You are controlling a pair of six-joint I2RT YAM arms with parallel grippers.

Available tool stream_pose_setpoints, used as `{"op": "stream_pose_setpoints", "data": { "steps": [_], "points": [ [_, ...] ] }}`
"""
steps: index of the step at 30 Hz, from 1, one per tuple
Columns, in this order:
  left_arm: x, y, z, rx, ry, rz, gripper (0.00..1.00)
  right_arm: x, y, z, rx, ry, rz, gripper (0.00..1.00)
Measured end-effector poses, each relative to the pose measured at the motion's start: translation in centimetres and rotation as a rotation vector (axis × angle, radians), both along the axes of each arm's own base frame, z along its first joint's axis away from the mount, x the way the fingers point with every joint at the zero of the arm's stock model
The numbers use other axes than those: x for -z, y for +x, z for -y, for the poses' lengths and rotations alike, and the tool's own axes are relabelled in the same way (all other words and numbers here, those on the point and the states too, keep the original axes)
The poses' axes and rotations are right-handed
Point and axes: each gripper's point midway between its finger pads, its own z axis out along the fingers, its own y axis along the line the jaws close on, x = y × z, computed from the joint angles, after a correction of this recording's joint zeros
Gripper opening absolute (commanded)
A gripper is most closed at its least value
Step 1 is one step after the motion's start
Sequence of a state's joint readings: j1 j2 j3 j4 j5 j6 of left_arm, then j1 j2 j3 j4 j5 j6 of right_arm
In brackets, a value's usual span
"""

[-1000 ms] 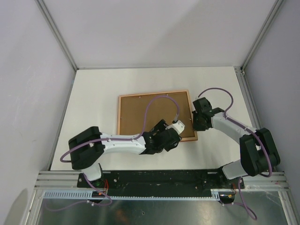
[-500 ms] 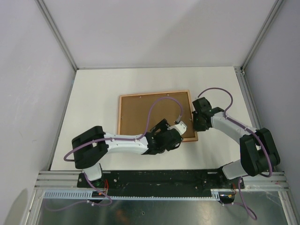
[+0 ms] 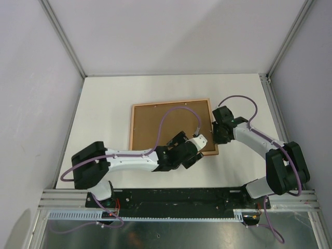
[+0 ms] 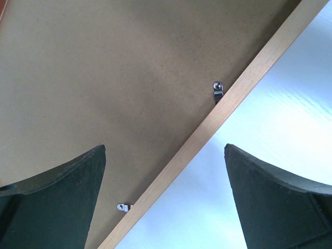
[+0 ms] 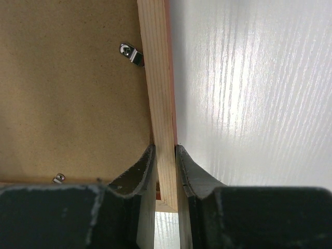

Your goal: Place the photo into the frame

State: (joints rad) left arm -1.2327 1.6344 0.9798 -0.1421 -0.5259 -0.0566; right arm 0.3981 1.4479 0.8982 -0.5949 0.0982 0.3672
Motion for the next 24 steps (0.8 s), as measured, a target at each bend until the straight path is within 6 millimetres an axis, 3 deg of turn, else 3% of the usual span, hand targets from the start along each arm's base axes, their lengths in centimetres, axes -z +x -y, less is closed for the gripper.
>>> {"op": "stream_pose_setpoints", "data": {
  "steps": [4, 12, 24],
  "points": [
    [-0.6, -0.5, -0.1, 0.031, -0.020, -0.007, 1.00, 0.0, 0.0, -0.1, -0.001, 0.000, -0.002, 0.00],
    [1.2, -1.1, -1.3, 0.030, 0.056, 0.006, 1.00, -0.5, 0.3, -0.4, -0.005, 0.000, -0.004, 0.00],
    [4.0, 0.8, -3.9, -0.096, 0.257, 0.159, 0.98, -2.1, 0.5, -1.1, -0.021, 0.001, -0.006, 0.00]
  ]
}}
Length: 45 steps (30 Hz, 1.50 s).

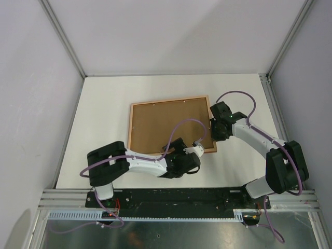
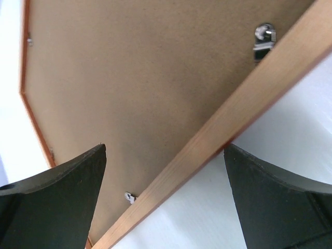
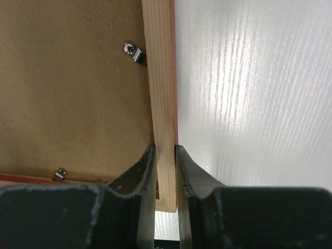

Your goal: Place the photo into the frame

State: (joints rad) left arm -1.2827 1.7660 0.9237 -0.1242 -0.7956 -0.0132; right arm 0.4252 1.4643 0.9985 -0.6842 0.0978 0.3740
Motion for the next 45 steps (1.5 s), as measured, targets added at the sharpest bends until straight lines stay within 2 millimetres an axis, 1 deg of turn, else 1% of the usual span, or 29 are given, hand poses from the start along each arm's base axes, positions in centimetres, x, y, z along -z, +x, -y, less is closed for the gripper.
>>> {"op": "stream_pose_setpoints", "data": {
  "steps": [3, 6, 15, 18, 20, 23, 26, 27, 29, 30, 32, 35, 37, 39, 40, 42, 45],
  "points": [
    [-0.1, 0.7, -0.5, -0.029, 0.034, 0.057, 0.95, -0.1, 0.0, 0.0, -0.002, -0.001, -0.002, 0.00],
    [-0.2, 1.4, -0.8, -0.048, 0.064, 0.109, 0.89, -0.3, 0.0, -0.1, -0.003, 0.000, 0.000, 0.00],
    [-0.5, 2.5, -0.5, -0.042, 0.115, 0.228, 0.71, -0.7, 0.4, -0.3, -0.001, 0.004, 0.014, 0.00],
    [-0.6, 2.8, -0.5, -0.044, 0.124, 0.253, 0.59, -0.9, 0.6, -0.3, 0.003, 0.009, 0.019, 0.00],
    [-0.6, 2.9, -0.4, -0.044, 0.127, 0.266, 0.48, -1.0, 0.7, -0.4, 0.008, 0.012, 0.022, 0.00],
    [-0.9, 3.1, -0.4, -0.040, 0.140, 0.284, 0.27, -1.1, 0.8, -0.5, 0.014, 0.017, 0.026, 0.00],
    [-0.7, 2.9, -0.7, 0.007, 0.236, 0.286, 0.10, -1.7, 1.2, -0.7, 0.014, 0.027, 0.042, 0.00],
    [-0.4, 2.9, -1.0, 0.024, 0.277, 0.285, 0.05, -1.9, 1.4, -0.9, 0.012, 0.035, 0.051, 0.00],
    [-0.3, 2.9, -1.6, 0.023, 0.330, 0.297, 0.01, -2.4, 1.7, -1.4, 0.002, 0.049, 0.068, 0.01],
    [-0.4, 2.9, -1.7, 0.019, 0.338, 0.303, 0.01, -2.5, 1.8, -1.5, -0.001, 0.051, 0.073, 0.03],
    [-0.6, 2.9, -1.7, 0.021, 0.346, 0.308, 0.00, -2.5, 1.9, -1.5, 0.001, 0.052, 0.075, 0.16],
    [-0.6, 2.9, -1.7, 0.022, 0.344, 0.310, 0.00, -2.6, 1.9, -1.5, 0.001, 0.054, 0.080, 0.39],
    [-0.7, 3.0, -1.6, 0.016, 0.336, 0.315, 0.00, -2.9, 1.9, -1.4, 0.004, 0.057, 0.087, 0.52],
    [-1.0, 3.1, -1.6, 0.006, 0.326, 0.323, 0.00, -3.4, 1.7, -1.1, 0.013, 0.056, 0.094, 0.64],
    [-1.2, 3.1, -1.6, 0.002, 0.320, 0.326, 0.00, -3.9, 1.7, -0.8, 0.020, 0.058, 0.106, 0.68],
    [-1.8, 3.3, -1.6, -0.012, 0.303, 0.336, 0.00, -5.2, 1.8, -0.4, 0.033, 0.067, 0.147, 0.75],
    [-2.5, 3.4, -1.6, -0.025, 0.283, 0.345, 0.00, -8.1, 1.9, 0.3, 0.058, 0.092, 0.244, 0.78]
  ]
}}
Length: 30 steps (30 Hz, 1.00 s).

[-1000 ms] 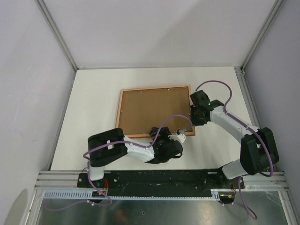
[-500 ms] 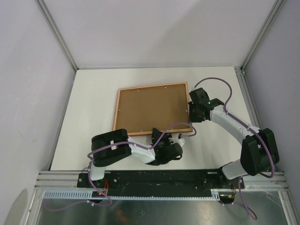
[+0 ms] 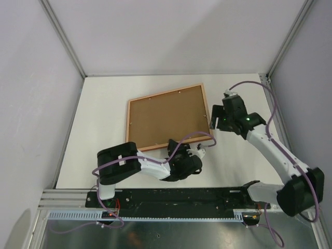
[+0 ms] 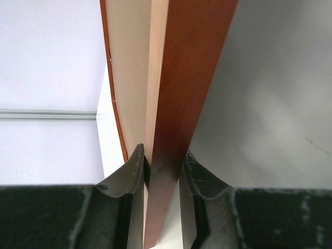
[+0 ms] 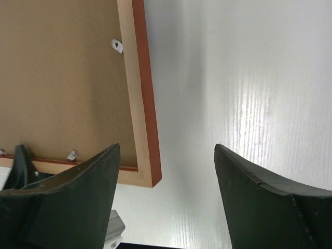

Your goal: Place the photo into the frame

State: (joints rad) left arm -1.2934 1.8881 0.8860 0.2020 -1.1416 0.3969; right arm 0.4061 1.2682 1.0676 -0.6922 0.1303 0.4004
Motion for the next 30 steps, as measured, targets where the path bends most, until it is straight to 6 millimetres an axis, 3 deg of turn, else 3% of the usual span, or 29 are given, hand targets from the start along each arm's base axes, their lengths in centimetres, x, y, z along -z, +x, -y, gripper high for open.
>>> {"op": "stream_pose_setpoints", "data": {
  "steps": [8, 14, 20, 30],
  "points": [
    [-2.1, 0.3, 0.7, -0.005, -0.057, 0.024, 0.00, -8.2, -0.5, 3.7, 0.142, 0.067, 0.273, 0.81],
    [-5.8, 0.6, 1.6, 0.004, -0.123, 0.056, 0.00, -12.1, -1.4, 8.0, 0.302, 0.077, 0.418, 0.81],
    [-11.2, 1.0, 2.6, 0.019, -0.214, 0.102, 0.00, -13.1, -1.6, 10.9, 0.418, 0.077, 0.462, 0.82],
    [-19.3, 1.4, 4.4, 0.065, -0.388, 0.151, 0.00, -12.9, -0.7, 13.2, 0.511, 0.127, 0.450, 0.82]
  ]
}}
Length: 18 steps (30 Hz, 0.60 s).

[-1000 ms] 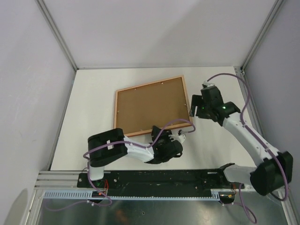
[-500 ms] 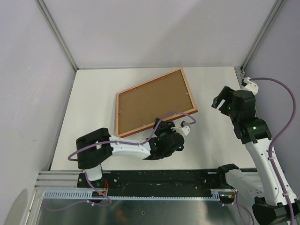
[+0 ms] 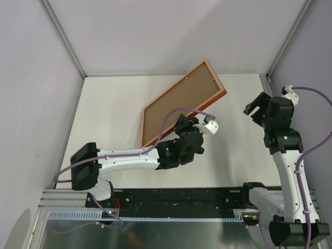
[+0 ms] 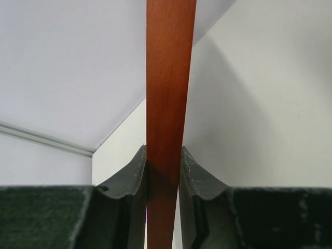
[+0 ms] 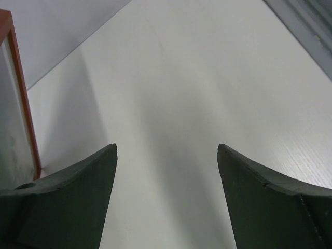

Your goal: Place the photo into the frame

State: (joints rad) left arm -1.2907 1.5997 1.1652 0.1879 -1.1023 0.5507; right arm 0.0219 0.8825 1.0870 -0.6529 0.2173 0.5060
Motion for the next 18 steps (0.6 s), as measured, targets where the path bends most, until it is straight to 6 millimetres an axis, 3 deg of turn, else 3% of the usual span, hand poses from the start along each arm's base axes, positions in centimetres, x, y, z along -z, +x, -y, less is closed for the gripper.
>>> {"op": "stream_pose_setpoints", "data": {
  "steps": [6, 13, 18],
  "points": [
    [-2.9, -0.2, 1.2, 0.065, -0.078, -0.009, 0.00, 0.8, 1.3, -1.1, -0.033, 0.065, -0.017, 0.82],
    [-6.0, -1.1, 1.1, 0.138, -0.174, -0.035, 0.00, 1.2, 2.1, -1.9, -0.057, 0.108, -0.008, 0.82],
    [-9.3, -1.4, 1.0, 0.202, -0.299, -0.053, 0.00, 3.7, 2.5, -2.6, -0.070, 0.125, -0.052, 0.82]
  ]
}}
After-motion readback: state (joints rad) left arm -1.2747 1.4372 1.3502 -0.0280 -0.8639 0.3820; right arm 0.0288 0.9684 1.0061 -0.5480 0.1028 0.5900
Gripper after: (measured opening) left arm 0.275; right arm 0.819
